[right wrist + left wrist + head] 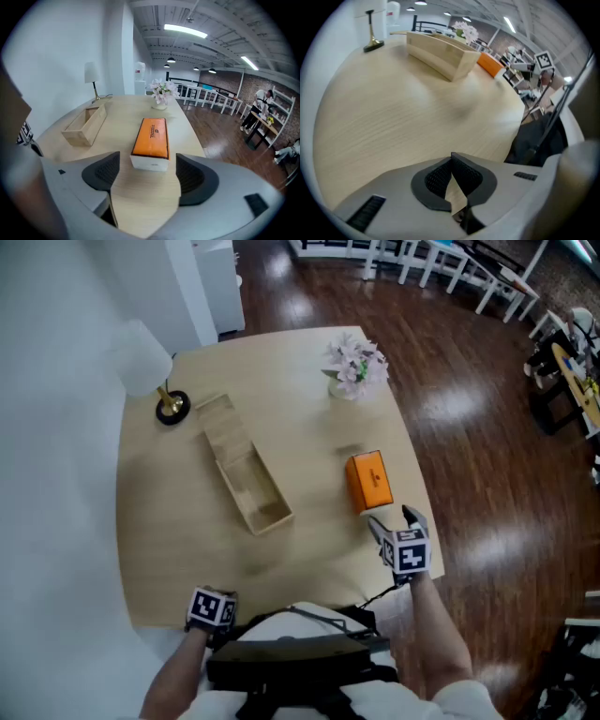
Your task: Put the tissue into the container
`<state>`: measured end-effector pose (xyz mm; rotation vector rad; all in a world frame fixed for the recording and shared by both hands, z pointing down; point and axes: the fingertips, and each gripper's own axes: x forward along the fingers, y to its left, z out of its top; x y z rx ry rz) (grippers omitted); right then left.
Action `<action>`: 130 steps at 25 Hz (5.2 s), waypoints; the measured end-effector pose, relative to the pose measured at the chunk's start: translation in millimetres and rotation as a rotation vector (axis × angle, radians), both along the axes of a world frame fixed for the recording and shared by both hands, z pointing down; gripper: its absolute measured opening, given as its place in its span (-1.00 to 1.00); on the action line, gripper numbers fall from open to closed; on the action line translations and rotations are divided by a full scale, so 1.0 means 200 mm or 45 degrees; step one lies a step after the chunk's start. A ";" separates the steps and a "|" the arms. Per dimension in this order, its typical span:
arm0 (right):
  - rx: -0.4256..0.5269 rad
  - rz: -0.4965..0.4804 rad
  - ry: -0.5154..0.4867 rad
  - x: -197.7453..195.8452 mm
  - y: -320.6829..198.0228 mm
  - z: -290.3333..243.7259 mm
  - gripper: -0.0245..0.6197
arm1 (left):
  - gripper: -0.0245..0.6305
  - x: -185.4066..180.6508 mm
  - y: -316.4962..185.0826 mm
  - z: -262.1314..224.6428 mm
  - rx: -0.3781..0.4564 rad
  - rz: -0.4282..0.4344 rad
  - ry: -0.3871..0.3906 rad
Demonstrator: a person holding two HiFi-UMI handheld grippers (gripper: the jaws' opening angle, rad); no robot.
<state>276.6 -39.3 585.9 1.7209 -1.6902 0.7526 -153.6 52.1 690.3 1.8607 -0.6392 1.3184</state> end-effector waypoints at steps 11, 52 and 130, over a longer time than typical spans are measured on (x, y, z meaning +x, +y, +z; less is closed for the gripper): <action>-0.085 0.005 0.019 0.03 -0.36 0.18 0.48 | -0.93 0.15 -0.39 -0.47 0.505 -0.584 0.600; 0.097 -0.483 0.013 -1.47 -0.70 -0.22 0.10 | -0.93 0.07 -0.44 -0.71 0.618 -0.557 0.730; 0.183 -0.544 -0.206 -1.05 0.13 -0.44 -0.94 | -0.94 0.54 -0.28 -1.08 0.673 -0.237 0.904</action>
